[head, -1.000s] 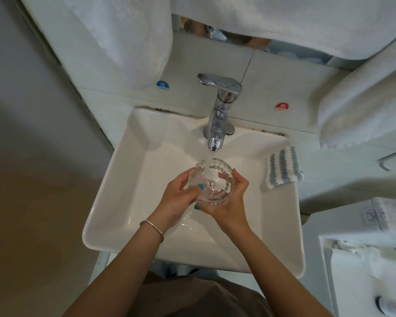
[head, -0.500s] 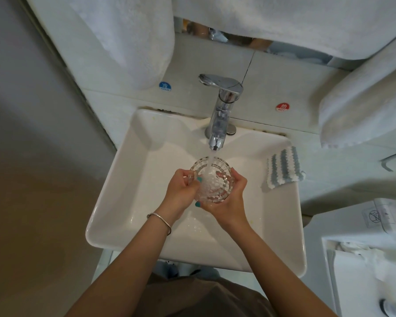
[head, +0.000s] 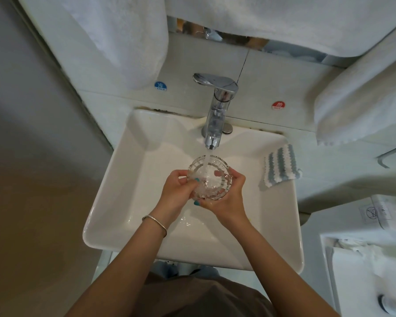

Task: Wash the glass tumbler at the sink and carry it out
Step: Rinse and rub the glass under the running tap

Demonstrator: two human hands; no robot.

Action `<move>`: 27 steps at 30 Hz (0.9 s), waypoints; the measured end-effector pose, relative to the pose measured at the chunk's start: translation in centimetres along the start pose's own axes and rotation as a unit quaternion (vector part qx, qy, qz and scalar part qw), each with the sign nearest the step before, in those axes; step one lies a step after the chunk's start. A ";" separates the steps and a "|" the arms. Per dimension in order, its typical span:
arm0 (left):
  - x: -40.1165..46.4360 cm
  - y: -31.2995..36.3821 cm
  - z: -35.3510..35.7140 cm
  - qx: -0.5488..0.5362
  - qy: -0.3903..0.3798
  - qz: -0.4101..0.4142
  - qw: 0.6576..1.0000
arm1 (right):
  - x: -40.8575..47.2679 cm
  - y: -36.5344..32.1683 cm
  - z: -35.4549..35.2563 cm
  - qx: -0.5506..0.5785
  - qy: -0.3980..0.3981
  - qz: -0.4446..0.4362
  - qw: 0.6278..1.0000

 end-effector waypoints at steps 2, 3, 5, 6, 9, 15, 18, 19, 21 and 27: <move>0.1 0.2 -0.2 0.000 -0.002 -0.006 1.000 | 0.3 0.0 0.1 0.005 -0.011 0.009 1.000; 0.1 0.2 -0.3 -0.002 -0.006 -0.004 1.000 | 0.3 -0.1 0.2 0.005 -0.015 0.012 1.000; 0.0 0.3 -0.4 -0.006 -0.018 0.002 1.000 | 0.4 -0.1 0.3 -0.003 -0.016 0.015 1.000; -0.1 0.4 -0.3 -0.005 -0.022 0.004 1.000 | 0.4 -0.1 0.4 -0.008 -0.016 0.014 1.000; -0.1 0.6 -0.3 -0.002 -0.023 -0.002 1.000 | 0.4 0.1 0.4 -0.018 -0.018 0.015 1.000; 0.0 0.4 -0.3 0.029 -0.034 -0.015 0.999 | 0.2 0.1 0.3 -0.025 -0.017 0.014 0.999; -0.2 0.5 -0.2 0.028 -0.048 -0.016 0.998 | 0.2 0.2 0.1 -0.026 -0.013 0.015 0.999; -0.2 0.4 -0.1 0.026 -0.050 -0.016 0.998 | 0.2 0.2 0.1 -0.028 -0.010 0.016 0.999; -0.2 0.4 -0.1 0.018 -0.044 -0.017 0.999 | 0.1 0.2 0.1 -0.027 -0.008 0.017 0.999; -0.6 0.3 0.2 -0.069 -0.024 -0.033 0.997 | 0.0 0.2 0.1 -0.024 0.001 0.020 1.000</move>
Point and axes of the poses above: each hand's wrist, its own x-axis towards the middle knuckle, its own z-axis out of the palm, y = z × x, the point moved 1 cm from there along x, towards the middle knuckle, and after that the axes turned 2 degrees about -z, right-handed, at the moved point
